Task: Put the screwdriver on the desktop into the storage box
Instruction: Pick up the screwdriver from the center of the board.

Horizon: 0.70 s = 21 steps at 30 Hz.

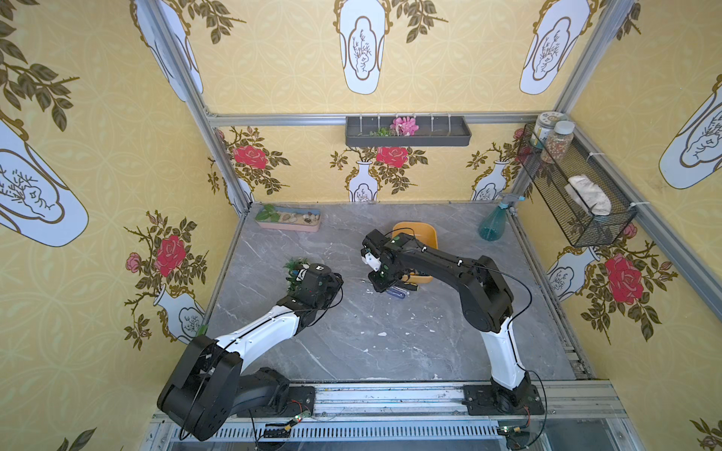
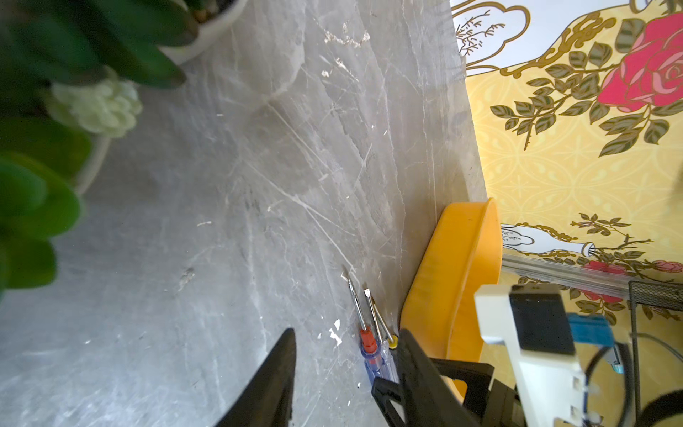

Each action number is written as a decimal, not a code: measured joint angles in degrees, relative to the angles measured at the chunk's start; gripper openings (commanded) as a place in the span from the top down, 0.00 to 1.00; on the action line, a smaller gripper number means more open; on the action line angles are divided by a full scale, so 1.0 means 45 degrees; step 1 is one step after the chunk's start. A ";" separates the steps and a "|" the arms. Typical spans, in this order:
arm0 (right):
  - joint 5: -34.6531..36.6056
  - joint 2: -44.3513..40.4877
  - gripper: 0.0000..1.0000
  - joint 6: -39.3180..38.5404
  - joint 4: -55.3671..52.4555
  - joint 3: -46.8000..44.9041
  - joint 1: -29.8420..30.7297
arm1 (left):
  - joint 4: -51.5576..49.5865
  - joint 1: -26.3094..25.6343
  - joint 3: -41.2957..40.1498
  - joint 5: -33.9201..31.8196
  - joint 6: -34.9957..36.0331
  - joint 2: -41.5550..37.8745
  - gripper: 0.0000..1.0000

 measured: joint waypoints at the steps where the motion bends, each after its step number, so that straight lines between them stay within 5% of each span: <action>1: 0.0024 0.0087 0.56 -0.0092 -0.0010 0.0053 0.0000 | -0.0029 0.0000 -0.0029 -0.0034 0.0000 -0.0068 0.54; 21: 0.0476 0.0748 0.64 -0.0719 -0.0398 -0.0117 0.0316 | -0.0083 0.0107 -0.0204 -0.0223 -0.0034 -0.0437 0.54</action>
